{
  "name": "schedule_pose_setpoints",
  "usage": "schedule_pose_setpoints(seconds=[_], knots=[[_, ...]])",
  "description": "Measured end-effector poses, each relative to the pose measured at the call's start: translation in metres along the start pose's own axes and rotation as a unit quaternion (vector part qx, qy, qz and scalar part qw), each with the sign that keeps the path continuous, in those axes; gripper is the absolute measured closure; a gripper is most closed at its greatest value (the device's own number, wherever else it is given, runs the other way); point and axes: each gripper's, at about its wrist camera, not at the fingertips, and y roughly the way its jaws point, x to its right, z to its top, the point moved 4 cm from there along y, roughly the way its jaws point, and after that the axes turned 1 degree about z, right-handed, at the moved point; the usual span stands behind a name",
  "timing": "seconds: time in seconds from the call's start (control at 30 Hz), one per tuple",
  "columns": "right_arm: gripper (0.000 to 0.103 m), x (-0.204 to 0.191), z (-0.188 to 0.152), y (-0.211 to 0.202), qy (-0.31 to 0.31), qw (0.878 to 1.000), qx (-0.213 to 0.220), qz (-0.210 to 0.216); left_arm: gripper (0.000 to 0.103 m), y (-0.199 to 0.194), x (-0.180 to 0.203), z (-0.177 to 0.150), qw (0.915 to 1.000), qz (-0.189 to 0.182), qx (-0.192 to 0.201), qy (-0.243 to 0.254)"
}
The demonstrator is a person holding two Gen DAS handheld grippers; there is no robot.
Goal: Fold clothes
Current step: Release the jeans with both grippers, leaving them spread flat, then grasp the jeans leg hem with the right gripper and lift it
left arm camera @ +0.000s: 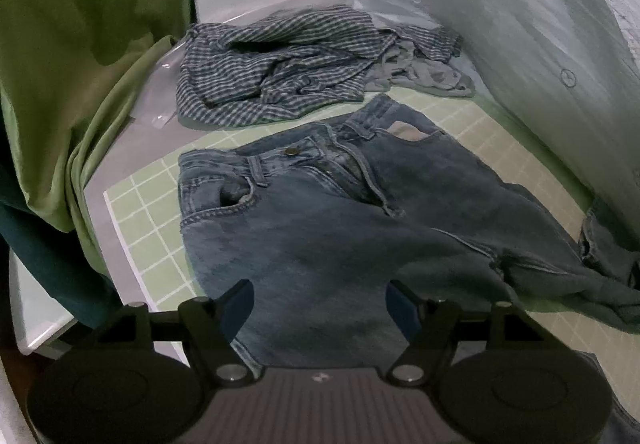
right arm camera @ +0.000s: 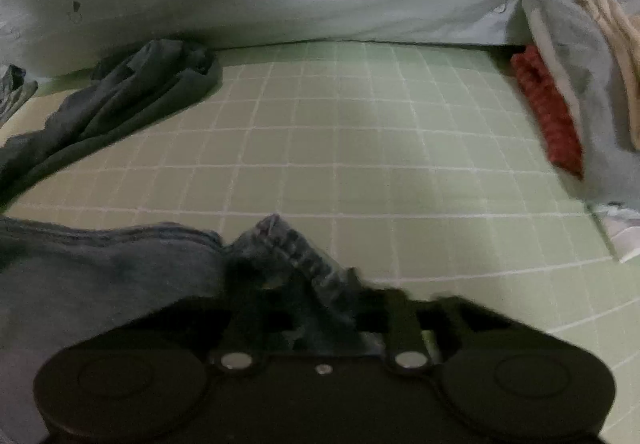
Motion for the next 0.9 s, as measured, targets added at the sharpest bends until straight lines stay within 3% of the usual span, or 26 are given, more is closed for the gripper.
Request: schedule_pose_setpoints(seconds=[0.1,0.2,0.27,0.33,0.53,0.67,0.8,0.87,0.9], knots=[[0.095,0.026,0.0,-0.01,0.009,0.997,0.023,-0.072,0.029,0.0,0.012,0.0,1.0,0.001,0.001,0.005],[0.093,0.077,-0.003,-0.018,0.064,0.983,0.034,-0.166,0.029,0.002,0.025,-0.002,0.9998,-0.004,-0.002,0.017],[0.085,0.105,-0.011,-0.027,0.127,0.976,0.037,-0.171,0.029,0.004,0.034,-0.005,0.9996,-0.008,-0.007,0.028],[0.057,0.118,-0.025,-0.044,0.177,0.967,0.049,-0.175,0.029,0.005,0.042,-0.007,0.9992,-0.012,-0.01,0.037],[0.029,0.125,-0.089,-0.083,0.306,0.935,0.048,-0.172,0.029,0.003,0.052,-0.014,0.998,-0.026,-0.011,0.056],[0.027,0.109,-0.116,-0.084,0.326,0.93,0.032,-0.165,0.029,0.001,0.053,-0.021,0.9971,-0.036,-0.018,0.065],[0.025,0.097,-0.121,-0.077,0.315,0.934,0.018,-0.168,0.029,-0.004,0.053,-0.027,0.9949,-0.042,-0.018,0.09],[0.032,0.09,-0.12,-0.076,0.29,0.938,0.008,-0.192,0.029,-0.007,0.05,-0.029,0.9941,-0.045,-0.017,0.097],[0.042,0.088,-0.12,-0.077,0.279,0.939,0.004,-0.203,0.028,-0.008,0.048,-0.03,0.9939,-0.045,-0.018,0.099]])
